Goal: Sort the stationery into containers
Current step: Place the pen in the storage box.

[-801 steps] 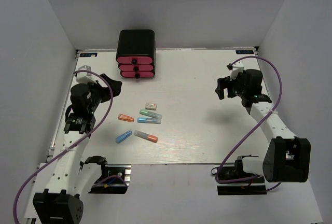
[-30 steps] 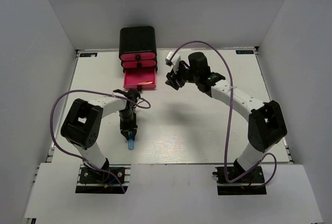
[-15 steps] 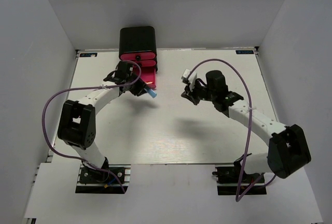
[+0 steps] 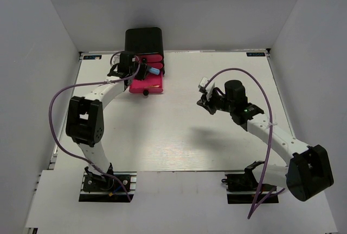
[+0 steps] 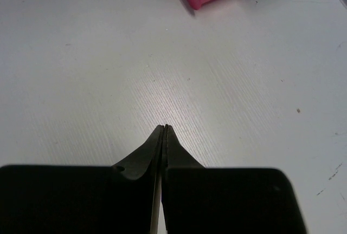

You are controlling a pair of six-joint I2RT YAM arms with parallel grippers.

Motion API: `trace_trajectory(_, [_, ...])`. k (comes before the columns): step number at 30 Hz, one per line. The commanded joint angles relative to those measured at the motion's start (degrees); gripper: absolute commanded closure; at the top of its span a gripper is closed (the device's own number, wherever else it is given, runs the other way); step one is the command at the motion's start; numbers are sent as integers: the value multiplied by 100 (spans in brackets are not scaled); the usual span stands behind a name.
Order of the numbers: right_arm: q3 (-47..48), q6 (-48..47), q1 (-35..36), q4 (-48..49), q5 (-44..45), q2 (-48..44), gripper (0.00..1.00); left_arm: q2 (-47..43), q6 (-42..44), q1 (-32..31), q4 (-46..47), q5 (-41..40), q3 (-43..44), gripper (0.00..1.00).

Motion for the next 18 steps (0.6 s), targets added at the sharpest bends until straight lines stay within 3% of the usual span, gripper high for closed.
trace_trajectory(1, [-39, -42, -92, 247, -78, -127, 100, 149, -124, 83, -443, -472, 324, 85])
trace_trajectory(3, [-56, -42, -126, 256, -96, -101, 100, 150, -71, 83, -530, -541, 377, 71])
trace_trajectory(8, [-4, -25, -197, 265, -175, -5, 100, 325, -71, 136, -697, -489, 587, 54])
trace_trajectory(13, [40, -16, -232, 274, -201, 48, 100, 326, 78, 136, -751, -436, 693, 30])
trace_trajectory(15, [23, -25, -241, 282, -219, 57, 99, 265, 287, 189, -751, -375, 693, 30])
trace_trajectory(16, [5, -16, -250, 274, -245, 66, 98, 203, 419, 189, -751, -375, 763, 35])
trace_trajectory(17, [5, -16, -250, 274, -245, 66, 98, 203, 603, 189, -751, -314, 833, 48])
trace_trajectory(18, [5, -16, -250, 265, -271, 74, 100, 133, 1066, 189, -803, -313, 834, 67])
